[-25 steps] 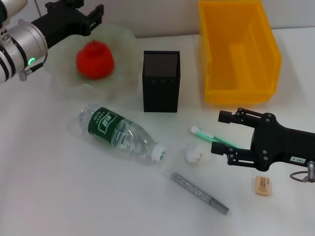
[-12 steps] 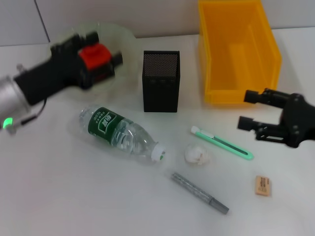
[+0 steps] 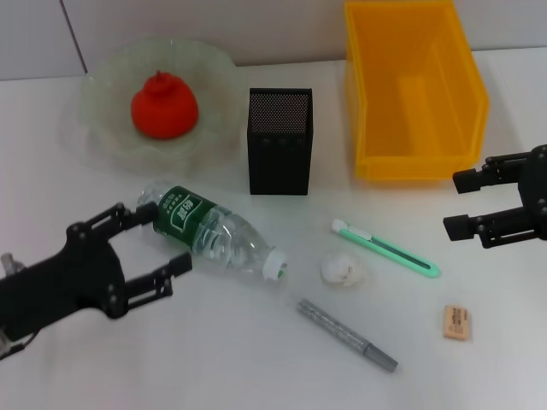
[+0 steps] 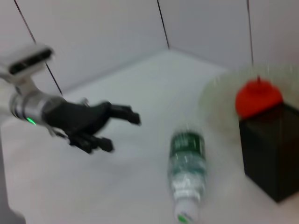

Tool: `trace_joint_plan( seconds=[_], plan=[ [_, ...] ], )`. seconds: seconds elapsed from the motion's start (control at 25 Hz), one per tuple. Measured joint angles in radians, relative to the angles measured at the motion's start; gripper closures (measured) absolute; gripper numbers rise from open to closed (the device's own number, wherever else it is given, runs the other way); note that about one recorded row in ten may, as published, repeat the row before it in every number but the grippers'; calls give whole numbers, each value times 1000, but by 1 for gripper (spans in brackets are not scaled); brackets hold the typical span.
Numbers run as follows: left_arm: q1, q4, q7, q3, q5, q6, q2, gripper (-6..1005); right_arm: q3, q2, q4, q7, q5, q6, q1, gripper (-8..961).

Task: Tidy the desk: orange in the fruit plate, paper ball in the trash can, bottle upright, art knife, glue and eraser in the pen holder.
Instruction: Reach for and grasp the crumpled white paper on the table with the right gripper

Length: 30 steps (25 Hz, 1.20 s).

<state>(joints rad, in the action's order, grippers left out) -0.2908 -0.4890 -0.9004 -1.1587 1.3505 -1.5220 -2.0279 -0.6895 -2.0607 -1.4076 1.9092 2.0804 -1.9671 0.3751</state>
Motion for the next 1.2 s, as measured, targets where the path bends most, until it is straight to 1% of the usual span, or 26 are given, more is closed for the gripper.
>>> trace_joint_plan(
  seconds=[0.08,0.16,0.24,0.44,0.68,0.88,0.96,1.2],
  plan=[
    [7,3,12,-2,9,-8,4,188,-10,0,-51,97,91,-30,59,183],
    [15,6,39,-3,66,-28,7,188,-49,0,-79,165,168,-41,107,183],
    [14,6,38,1,100,-32,7,188,-134,-2,-104,221,244,-40,150,184],
    [11,7,32,4,121,-26,6,189,-372,-14,-136,241,337,24,197,185],
    [11,7,32,6,122,-25,6,189,-619,-19,-139,227,443,108,225,191],
    [10,7,21,14,122,-24,7,189,-777,-25,-116,225,499,221,221,199],
    [9,7,20,14,123,-23,7,189,-813,-26,-95,226,507,261,221,202],
    [10,9,20,14,124,-23,8,189,-869,-27,-29,234,505,375,221,211]
  ],
)
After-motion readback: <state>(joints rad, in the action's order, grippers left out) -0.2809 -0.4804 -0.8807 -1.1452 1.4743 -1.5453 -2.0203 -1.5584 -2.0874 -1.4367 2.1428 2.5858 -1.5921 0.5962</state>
